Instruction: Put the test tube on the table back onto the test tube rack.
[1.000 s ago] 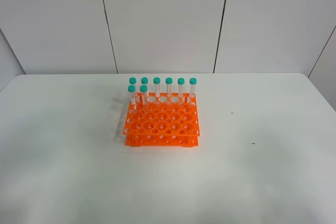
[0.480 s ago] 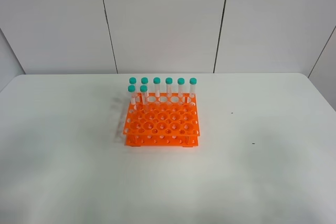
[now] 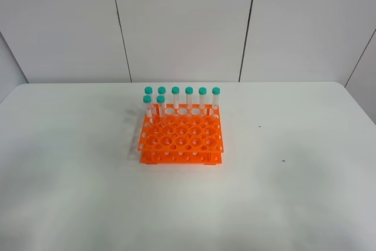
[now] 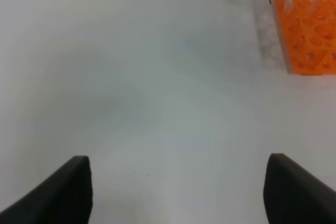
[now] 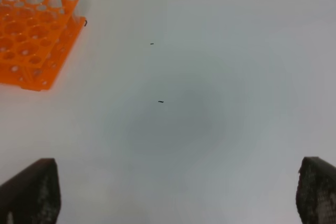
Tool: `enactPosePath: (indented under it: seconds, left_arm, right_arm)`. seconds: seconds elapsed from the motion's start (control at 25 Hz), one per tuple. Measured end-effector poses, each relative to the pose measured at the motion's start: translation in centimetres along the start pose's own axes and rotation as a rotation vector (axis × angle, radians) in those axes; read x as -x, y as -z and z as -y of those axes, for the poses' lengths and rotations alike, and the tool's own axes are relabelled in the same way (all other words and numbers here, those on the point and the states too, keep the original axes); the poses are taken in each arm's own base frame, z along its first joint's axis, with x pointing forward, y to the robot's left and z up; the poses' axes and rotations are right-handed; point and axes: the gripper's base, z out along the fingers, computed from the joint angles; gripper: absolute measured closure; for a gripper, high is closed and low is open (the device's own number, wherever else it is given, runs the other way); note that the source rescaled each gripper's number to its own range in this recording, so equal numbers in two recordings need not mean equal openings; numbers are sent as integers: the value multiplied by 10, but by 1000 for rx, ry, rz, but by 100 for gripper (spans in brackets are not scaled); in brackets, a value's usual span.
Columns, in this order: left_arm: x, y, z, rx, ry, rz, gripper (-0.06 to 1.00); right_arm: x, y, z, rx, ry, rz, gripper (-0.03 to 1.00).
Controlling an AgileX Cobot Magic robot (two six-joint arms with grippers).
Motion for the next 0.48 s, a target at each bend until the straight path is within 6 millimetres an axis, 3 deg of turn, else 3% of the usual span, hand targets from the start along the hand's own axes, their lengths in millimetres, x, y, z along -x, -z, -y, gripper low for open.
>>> enactPosePath:
  seconds: [0.48]
  left_arm:
    - [0,0,0,-63,-31,2,1]
  right_arm:
    - [0,0,0,0,0,0,-3]
